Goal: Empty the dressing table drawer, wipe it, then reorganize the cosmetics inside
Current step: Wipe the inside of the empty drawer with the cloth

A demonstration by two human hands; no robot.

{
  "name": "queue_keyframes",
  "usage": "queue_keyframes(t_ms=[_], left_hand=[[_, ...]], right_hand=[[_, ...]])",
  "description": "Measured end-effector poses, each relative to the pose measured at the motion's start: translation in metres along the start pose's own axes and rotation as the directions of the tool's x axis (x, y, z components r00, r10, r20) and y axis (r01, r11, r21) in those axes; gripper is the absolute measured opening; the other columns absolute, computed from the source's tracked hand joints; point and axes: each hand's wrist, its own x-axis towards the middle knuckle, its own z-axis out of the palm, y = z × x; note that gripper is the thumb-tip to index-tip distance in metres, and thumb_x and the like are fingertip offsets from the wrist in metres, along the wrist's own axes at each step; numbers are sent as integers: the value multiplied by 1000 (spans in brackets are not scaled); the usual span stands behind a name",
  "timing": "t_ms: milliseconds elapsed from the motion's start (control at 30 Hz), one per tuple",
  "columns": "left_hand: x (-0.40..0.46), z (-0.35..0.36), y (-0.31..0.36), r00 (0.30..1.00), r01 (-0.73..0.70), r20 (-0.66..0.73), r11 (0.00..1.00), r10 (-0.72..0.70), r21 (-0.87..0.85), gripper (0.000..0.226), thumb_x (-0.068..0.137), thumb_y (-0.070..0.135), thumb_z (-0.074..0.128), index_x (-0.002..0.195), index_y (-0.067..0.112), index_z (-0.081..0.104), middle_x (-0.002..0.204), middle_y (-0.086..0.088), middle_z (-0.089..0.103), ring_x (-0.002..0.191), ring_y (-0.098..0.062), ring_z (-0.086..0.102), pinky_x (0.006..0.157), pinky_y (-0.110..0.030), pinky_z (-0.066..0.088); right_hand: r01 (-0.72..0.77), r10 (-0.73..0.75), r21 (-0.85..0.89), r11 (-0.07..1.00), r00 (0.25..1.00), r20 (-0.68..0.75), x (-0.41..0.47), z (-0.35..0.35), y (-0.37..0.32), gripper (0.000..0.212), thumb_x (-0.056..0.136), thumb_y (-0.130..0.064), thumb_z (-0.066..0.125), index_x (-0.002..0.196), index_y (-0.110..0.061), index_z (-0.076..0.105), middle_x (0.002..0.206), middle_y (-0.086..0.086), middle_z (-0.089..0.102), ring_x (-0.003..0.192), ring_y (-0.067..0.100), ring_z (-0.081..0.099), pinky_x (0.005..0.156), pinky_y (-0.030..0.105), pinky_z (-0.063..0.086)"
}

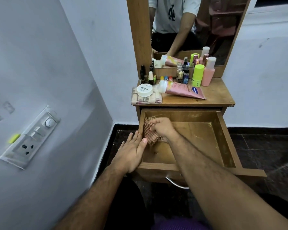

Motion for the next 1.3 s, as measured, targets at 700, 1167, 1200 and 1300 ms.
queue_keyframes(t_ms=[700,1167,1200,1300], left_hand=[[-2,-4,1,998,27,-42,961,-40,-275,65,102,54,8,156,21,22,164,9,15,150,-4,2,122,-30,3],[1,0,-4,992,63,-85,961,-89,-270,81,93,67,2,156,22,27,163,6,22,151,-9,11,123,-42,13],[1,1,-4,991,71,-90,962,-98,-264,77,95,64,3,156,22,27,163,5,23,151,-10,12,123,-43,13],[-1,0,-3,987,78,-112,962,-111,-263,77,96,65,2,154,24,33,161,3,29,150,-14,18,122,-46,17]], right_hand=[[89,102,-406,910,899,425,-35,-19,3,24,75,7,75,85,-15,73,92,-1,72,93,16,65,76,25,50],[282,-56,-744,606,948,314,-61,-1,8,17,87,2,63,83,-13,70,83,-1,65,74,13,59,60,26,50],[222,-81,-686,693,969,233,-61,1,10,17,86,2,64,87,-13,72,90,0,67,82,14,61,68,27,53],[121,-87,-520,846,992,91,-63,5,10,19,87,3,61,86,-12,73,109,2,71,89,12,63,76,26,53]])
